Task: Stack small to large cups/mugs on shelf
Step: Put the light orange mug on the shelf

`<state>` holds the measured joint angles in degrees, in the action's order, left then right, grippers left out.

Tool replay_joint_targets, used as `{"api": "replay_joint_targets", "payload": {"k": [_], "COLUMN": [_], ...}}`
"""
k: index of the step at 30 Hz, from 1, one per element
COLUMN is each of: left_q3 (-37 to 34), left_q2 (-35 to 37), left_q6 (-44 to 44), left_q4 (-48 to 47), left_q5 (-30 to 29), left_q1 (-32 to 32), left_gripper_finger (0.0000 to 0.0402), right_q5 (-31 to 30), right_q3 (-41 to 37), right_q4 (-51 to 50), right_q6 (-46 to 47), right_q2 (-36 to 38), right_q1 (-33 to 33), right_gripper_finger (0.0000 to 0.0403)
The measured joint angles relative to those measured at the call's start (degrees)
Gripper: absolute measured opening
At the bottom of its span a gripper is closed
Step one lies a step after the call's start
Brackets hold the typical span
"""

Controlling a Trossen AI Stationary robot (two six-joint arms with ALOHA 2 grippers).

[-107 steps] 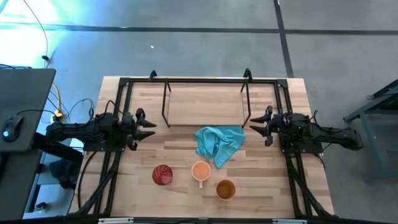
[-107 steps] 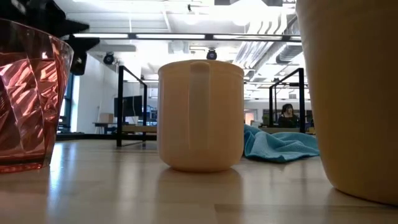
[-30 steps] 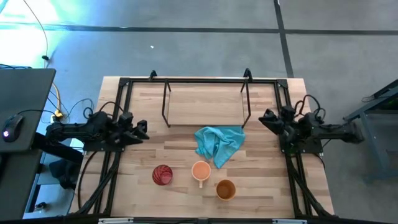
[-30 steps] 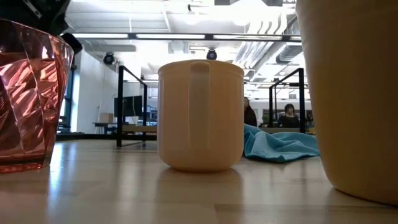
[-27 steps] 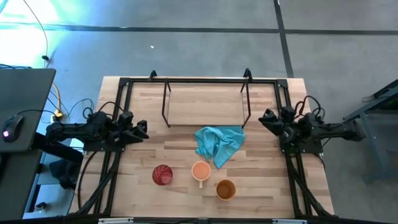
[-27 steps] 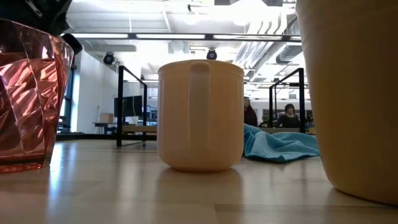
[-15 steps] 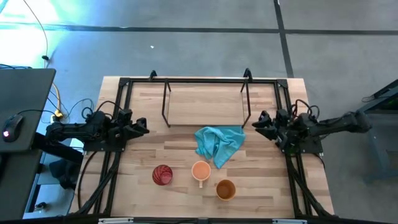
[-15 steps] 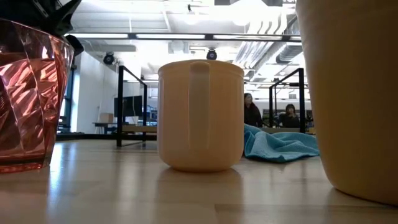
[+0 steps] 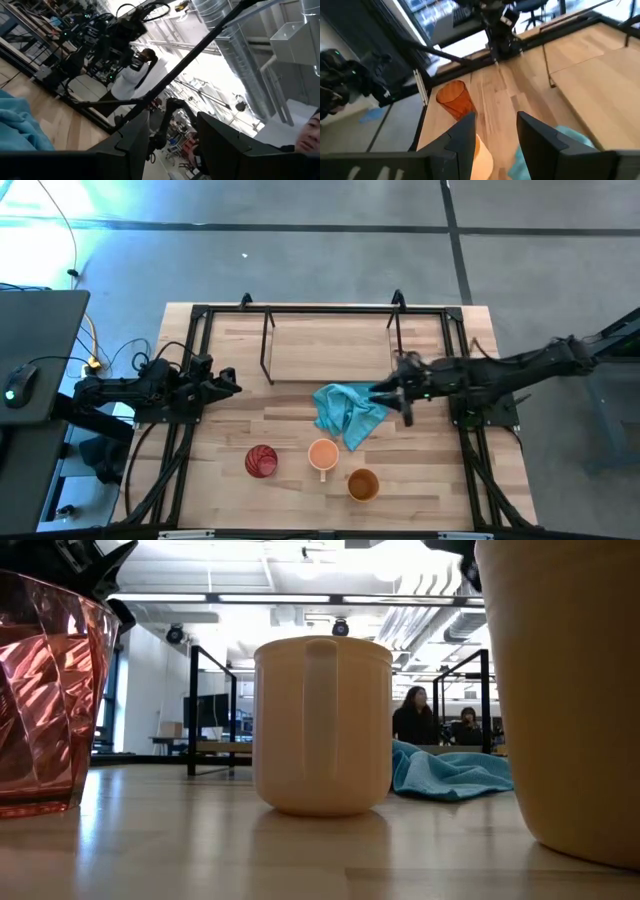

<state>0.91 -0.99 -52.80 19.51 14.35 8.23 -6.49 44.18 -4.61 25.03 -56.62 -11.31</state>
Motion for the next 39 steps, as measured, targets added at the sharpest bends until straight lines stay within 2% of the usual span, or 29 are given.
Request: {"api": "replay_joint_targets", "payload": {"k": [6, 15, 21, 25, 29, 39], "left_q3": [0.0, 0.0, 0.0, 0.0, 0.0, 0.0], "left_q2": [0.0, 0.0, 0.0, 0.0, 0.0, 0.0], "left_q6": [0.0, 0.0, 0.4, 2.2, 3.5, 6.6], "left_q4": [-0.7, -1.7, -2.6, -5.3, -8.5, -10.8], "left_q5": [0.0, 1.7, 3.1, 3.2, 3.2, 3.0], "left_q1": [0.0, 0.0, 0.0, 0.0, 0.0, 0.0], "left_gripper_finger": [0.0154, 0.0154, 0.0154, 0.0154, 0.0154, 0.0154], "right_q5": [6.0, 8.2, 10.2, 11.1, 11.6, 11.0], "right_q3": [13.9, 37.5, 48.5, 52.2, 52.5, 52.5], "right_q4": [-5.4, -34.2, -40.3, -44.0, -46.4, -43.8], "right_q6": [-1.5, -7.3, -10.0, -10.5, -8.7, -4.0], "right_q2": [-15.8, -35.2, -44.4, -48.3, -50.3, -53.8], "right_q1": [0.0, 0.0, 0.0, 0.0, 0.0, -1.4], "right_gripper_finger": [0.0135, 0.0135, 0.0135, 0.0135, 0.0135, 0.0135]}}
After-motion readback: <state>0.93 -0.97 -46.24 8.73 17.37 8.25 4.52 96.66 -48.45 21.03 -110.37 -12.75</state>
